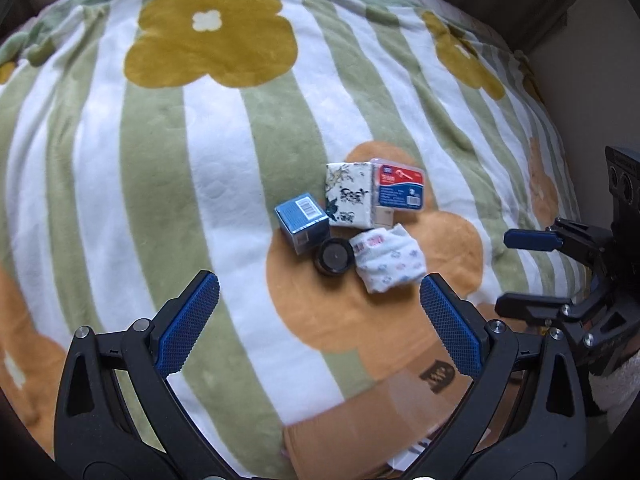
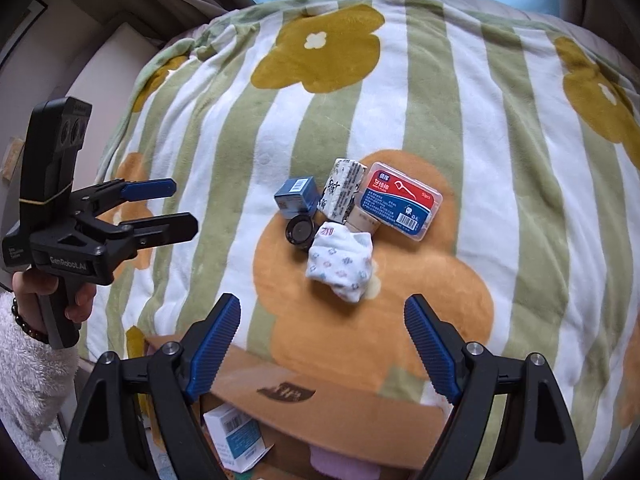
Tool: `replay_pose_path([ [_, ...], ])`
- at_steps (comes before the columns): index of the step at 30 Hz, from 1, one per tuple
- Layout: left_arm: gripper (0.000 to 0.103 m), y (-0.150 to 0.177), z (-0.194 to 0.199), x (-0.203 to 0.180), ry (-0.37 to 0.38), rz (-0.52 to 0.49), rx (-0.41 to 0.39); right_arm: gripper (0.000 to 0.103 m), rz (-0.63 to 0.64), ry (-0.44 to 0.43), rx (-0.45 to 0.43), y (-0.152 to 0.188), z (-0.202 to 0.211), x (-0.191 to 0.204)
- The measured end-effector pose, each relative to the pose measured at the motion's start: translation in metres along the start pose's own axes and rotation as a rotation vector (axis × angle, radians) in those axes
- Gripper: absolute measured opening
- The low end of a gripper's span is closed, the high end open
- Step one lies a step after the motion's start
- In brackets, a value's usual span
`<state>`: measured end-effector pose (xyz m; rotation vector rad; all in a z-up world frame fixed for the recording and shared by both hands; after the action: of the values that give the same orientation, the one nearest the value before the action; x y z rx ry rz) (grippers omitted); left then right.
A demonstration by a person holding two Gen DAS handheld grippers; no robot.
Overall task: Organize objects
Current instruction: 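Move both grippers back toward the remaining items on the blanket, then grasp the small blue box with the left gripper while the right grasps the white sock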
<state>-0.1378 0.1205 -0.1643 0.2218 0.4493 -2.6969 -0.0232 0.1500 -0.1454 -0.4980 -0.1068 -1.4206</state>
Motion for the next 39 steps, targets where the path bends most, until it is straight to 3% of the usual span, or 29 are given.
replay_pose_path([
  [6,0.100,-0.017,-0.046,0.014,-0.001,0.053,-0.003,0.081,-0.040,-0.037,0.093,-0.013,-0.045,-0.011],
  [15,0.091,-0.031,-0.103,0.023,0.037,0.072,0.058,0.081,-0.050,-0.006,0.180,-0.018,-0.091,-0.021],
  [28,0.077,-0.036,-0.131,0.021,0.047,0.049,0.079,0.081,-0.074,-0.035,0.222,-0.015,-0.117,-0.025],
  [31,0.074,-0.037,-0.131,0.019,0.057,0.039,0.071,0.075,-0.084,-0.040,0.227,-0.013,-0.122,-0.025],
  [39,0.048,-0.038,-0.134,0.012,0.106,0.041,0.064,0.055,-0.085,-0.040,0.232,-0.006,-0.125,-0.028],
])
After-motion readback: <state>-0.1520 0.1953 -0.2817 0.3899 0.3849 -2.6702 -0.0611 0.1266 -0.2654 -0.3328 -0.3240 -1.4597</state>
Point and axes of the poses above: each gripper's, at about its wrist camera, not at the fingertips, and z roughly against the way its jaws point, x to its left, y to its underside, the point moved 1 cm from there along -z, roughly the way its jaws point, and after that the axes turned 2 degrees about -y, right-handed, at the moved point
